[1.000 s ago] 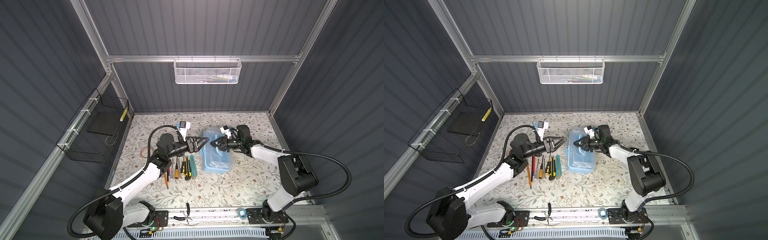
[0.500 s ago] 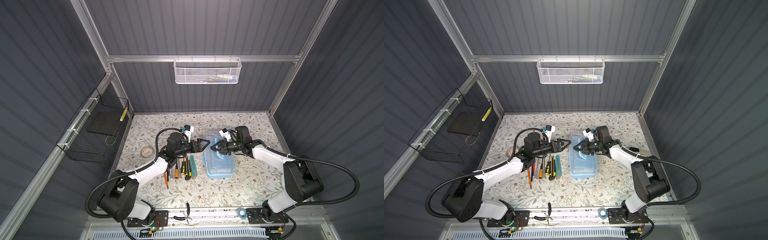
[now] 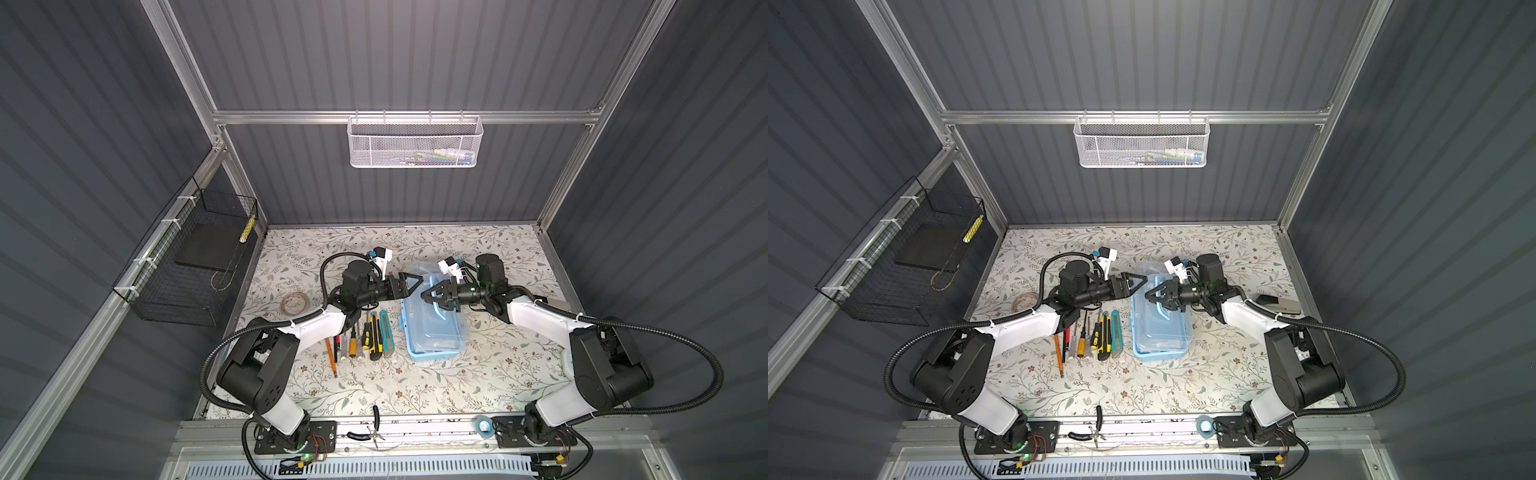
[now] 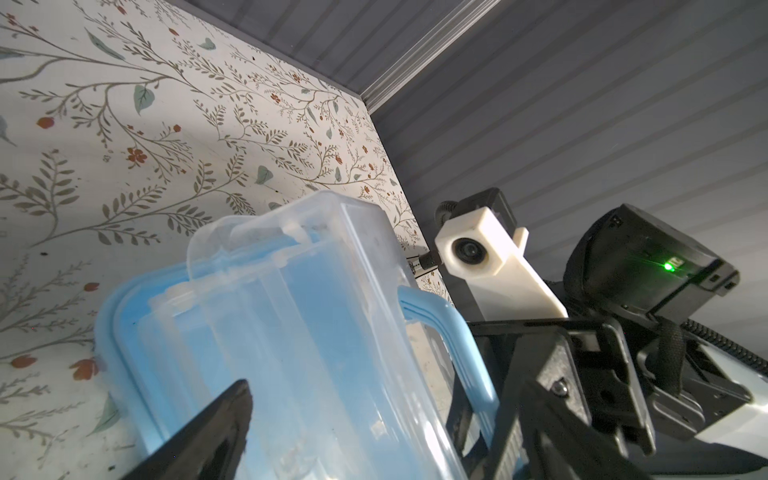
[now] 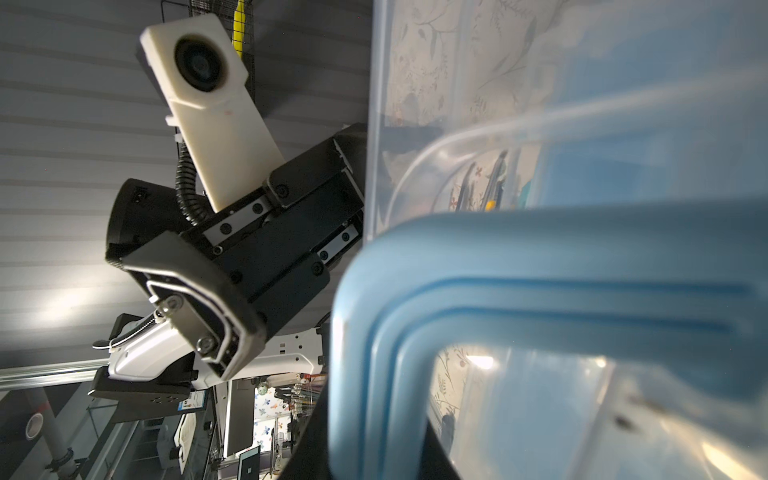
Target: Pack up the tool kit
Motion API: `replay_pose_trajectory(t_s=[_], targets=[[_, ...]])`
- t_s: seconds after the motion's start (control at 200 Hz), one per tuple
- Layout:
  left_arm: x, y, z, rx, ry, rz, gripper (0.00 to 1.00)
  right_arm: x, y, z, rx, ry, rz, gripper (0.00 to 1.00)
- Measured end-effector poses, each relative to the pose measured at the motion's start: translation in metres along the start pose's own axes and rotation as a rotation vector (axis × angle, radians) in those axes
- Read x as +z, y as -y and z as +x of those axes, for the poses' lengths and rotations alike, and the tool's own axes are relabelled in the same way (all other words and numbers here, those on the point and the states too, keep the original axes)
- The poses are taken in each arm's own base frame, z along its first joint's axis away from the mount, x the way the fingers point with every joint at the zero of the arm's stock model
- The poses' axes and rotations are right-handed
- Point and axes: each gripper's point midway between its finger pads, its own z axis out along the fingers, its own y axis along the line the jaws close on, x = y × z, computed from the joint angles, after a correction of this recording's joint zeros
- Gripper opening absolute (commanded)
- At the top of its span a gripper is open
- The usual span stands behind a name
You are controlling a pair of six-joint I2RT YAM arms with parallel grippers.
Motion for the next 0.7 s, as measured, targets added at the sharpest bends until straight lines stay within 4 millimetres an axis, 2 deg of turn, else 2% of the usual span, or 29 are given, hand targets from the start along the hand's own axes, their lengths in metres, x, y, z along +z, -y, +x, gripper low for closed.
replay_pose_trajectory(t_s=[0.125, 0.52, 0.635, 0.7], targets=[[-0.001, 0.001, -0.005, 0.006, 0.012, 0.002, 1.0, 0.0, -0.002, -0.001, -0.007, -0.001, -0.013, 0.0], [-0.001, -0.008, 0.002, 0.006, -0.016, -0.035, 1.0, 0.003, -0.007, -0.005, -0.019, -0.013, -0.058, 0.0], [0.003, -0.008, 0.0, 0.006, -0.014, -0.016, 1.0, 0.003, -0.005, -0.003, -0.023, -0.017, -0.049, 0.23], [0.009, -0.009, -0.001, 0.0, -0.015, -0.002, 1.0, 0.003, -0.002, -0.002, -0.028, -0.02, -0.034, 0.41]])
